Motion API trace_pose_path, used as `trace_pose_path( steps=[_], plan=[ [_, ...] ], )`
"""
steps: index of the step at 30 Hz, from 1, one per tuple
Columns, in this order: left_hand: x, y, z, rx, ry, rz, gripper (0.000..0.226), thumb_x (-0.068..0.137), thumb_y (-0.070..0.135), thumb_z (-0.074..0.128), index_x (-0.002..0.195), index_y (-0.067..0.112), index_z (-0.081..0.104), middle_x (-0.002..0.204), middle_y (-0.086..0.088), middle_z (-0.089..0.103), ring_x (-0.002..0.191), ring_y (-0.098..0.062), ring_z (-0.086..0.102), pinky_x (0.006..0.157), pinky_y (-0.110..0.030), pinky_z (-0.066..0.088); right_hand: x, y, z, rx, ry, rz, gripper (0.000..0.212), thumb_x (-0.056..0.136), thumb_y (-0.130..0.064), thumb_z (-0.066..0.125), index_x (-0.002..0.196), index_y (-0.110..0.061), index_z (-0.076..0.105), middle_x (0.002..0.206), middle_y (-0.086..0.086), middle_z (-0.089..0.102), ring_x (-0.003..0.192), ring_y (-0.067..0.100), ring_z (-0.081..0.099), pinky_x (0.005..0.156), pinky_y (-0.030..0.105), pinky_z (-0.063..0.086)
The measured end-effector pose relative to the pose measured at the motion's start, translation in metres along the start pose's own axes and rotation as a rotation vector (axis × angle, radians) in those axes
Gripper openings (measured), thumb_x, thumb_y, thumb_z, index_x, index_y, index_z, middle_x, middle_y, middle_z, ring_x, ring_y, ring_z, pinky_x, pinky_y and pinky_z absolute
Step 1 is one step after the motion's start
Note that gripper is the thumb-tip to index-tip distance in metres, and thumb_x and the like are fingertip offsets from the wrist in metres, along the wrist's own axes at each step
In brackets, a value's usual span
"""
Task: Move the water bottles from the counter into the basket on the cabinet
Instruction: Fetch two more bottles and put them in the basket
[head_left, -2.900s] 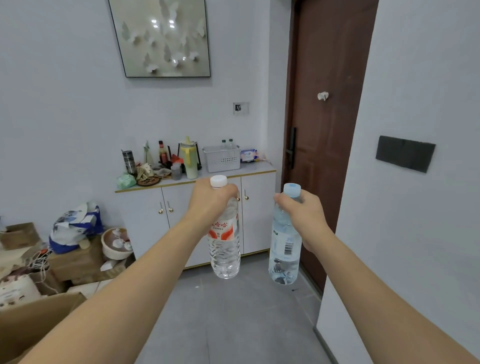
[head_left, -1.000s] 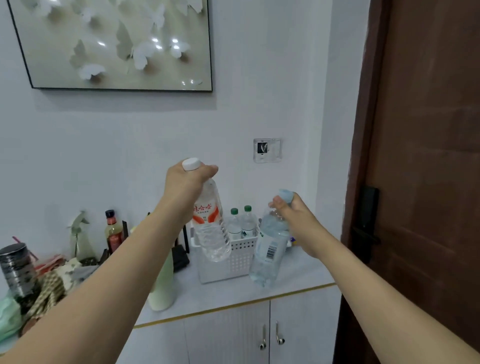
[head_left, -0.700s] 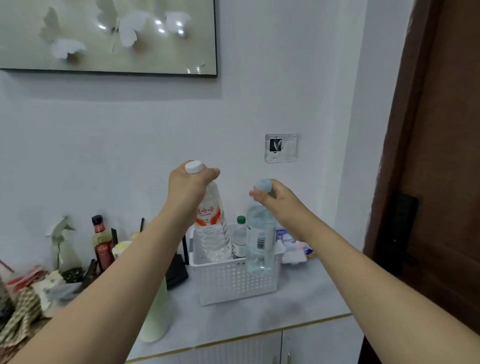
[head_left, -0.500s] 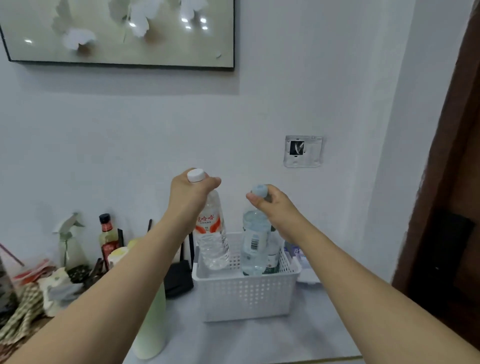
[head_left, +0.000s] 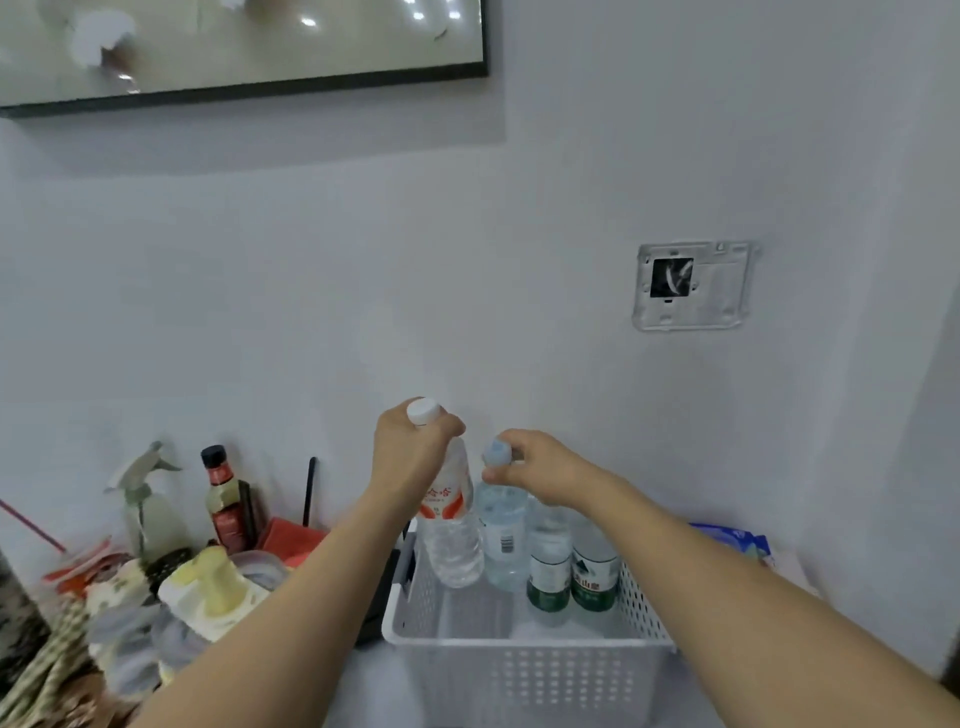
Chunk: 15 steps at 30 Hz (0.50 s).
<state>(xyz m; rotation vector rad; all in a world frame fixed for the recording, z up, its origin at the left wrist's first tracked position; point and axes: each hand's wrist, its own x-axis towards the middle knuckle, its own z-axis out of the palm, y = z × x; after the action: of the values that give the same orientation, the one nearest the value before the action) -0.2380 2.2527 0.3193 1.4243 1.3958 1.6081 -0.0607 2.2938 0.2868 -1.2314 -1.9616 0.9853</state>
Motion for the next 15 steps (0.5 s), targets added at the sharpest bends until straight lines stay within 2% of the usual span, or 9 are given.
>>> trace_pose_path(
  steps=[2, 4, 7, 9, 13, 15],
  plan=[
    [0.009, -0.022, 0.007, 0.013, 0.003, -0.053, 0.019, 0.065, 0.018, 0.071, 0.067, 0.003, 0.06, 0.055, 0.001, 0.056, 0.052, -0.013, 0.05, 0.055, -0.031, 0.044, 0.009, 0.015, 0.003, -0.168, -0.048, 0.013, 0.036, 0.077, -0.041, 0.075, 0.109, -0.029, 0.061, 0.109, -0.005, 0.064, 0.101, 0.016, 0.059, 0.089, 0.034, 0.049],
    [0.015, -0.044, 0.015, 0.021, 0.021, -0.094, 0.016, 0.065, 0.017, 0.071, 0.067, 0.005, 0.061, 0.056, 0.001, 0.058, 0.053, -0.013, 0.051, 0.055, -0.031, 0.044, 0.016, 0.029, 0.004, -0.362, -0.062, 0.041, 0.049, 0.076, -0.049, 0.072, 0.121, -0.034, 0.057, 0.116, -0.004, 0.059, 0.107, 0.017, 0.054, 0.09, 0.033, 0.046],
    [0.02, -0.075, 0.023, 0.022, 0.051, -0.126, 0.013, 0.068, 0.016, 0.072, 0.067, 0.006, 0.063, 0.055, 0.003, 0.059, 0.053, -0.011, 0.053, 0.054, -0.031, 0.044, 0.023, 0.047, 0.004, -0.518, -0.068, 0.062, 0.058, 0.077, -0.054, 0.068, 0.129, -0.034, 0.051, 0.121, 0.002, 0.057, 0.114, 0.021, 0.045, 0.092, 0.035, 0.042],
    [0.022, -0.093, 0.029, 0.018, 0.064, -0.129, 0.021, 0.073, 0.019, 0.072, 0.068, 0.003, 0.06, 0.054, 0.004, 0.056, 0.054, -0.013, 0.051, 0.053, -0.031, 0.043, 0.025, 0.055, 0.004, -0.547, -0.086, 0.051, 0.056, 0.079, -0.052, 0.067, 0.129, -0.032, 0.051, 0.122, 0.0, 0.06, 0.113, 0.021, 0.05, 0.09, 0.034, 0.043],
    [0.019, -0.125, 0.036, 0.086, 0.065, -0.115, 0.043, 0.081, 0.043, 0.071, 0.056, 0.018, 0.047, 0.049, 0.008, 0.048, 0.051, -0.013, 0.045, 0.055, -0.035, 0.04, 0.029, 0.063, 0.011, -0.653, -0.154, 0.013, 0.046, 0.081, -0.049, 0.065, 0.122, -0.033, 0.052, 0.115, -0.005, 0.063, 0.101, 0.02, 0.059, 0.081, 0.034, 0.047],
    [0.016, -0.139, 0.037, 0.205, 0.019, -0.099, 0.05, 0.081, 0.059, 0.066, 0.057, 0.018, 0.05, 0.052, 0.006, 0.053, 0.053, -0.016, 0.05, 0.055, -0.035, 0.043, 0.032, 0.064, 0.014, -0.686, -0.145, -0.008, 0.045, 0.082, -0.051, 0.063, 0.121, -0.032, 0.052, 0.112, -0.005, 0.063, 0.098, 0.019, 0.059, 0.079, 0.034, 0.047]
  ],
)
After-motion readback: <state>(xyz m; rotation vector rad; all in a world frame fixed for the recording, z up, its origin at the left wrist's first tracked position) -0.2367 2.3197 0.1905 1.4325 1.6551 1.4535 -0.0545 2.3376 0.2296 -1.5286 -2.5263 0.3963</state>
